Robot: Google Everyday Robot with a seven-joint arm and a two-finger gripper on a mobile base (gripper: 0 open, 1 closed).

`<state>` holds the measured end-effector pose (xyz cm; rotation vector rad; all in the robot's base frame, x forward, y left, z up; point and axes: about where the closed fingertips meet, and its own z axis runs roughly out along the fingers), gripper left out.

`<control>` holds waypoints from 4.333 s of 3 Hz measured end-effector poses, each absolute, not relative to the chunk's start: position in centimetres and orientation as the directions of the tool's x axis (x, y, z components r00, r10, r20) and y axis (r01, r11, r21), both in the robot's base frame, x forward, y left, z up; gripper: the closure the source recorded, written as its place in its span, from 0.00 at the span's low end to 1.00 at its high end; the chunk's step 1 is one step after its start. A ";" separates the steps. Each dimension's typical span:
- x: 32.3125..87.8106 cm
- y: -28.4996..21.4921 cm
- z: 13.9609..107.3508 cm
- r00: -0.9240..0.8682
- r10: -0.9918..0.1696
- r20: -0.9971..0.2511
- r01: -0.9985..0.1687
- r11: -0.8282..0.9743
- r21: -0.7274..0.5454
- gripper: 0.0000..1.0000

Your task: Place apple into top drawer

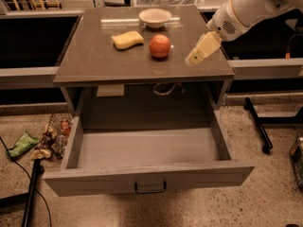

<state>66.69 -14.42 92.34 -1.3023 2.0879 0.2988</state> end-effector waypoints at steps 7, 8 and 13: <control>81.1 -4.0 85.4 -0.275 -0.359 -0.892 -0.784 0.621 -0.008 0.19; 81.6 -3.7 84.9 -0.274 -0.347 -0.897 -0.785 0.619 0.001 0.42; 75.2 -3.5 87.7 -0.185 -0.394 -0.900 -0.844 0.532 -0.060 1.00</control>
Offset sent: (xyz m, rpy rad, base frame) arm 0.1073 0.0778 -0.0335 0.3191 -0.1454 -0.0748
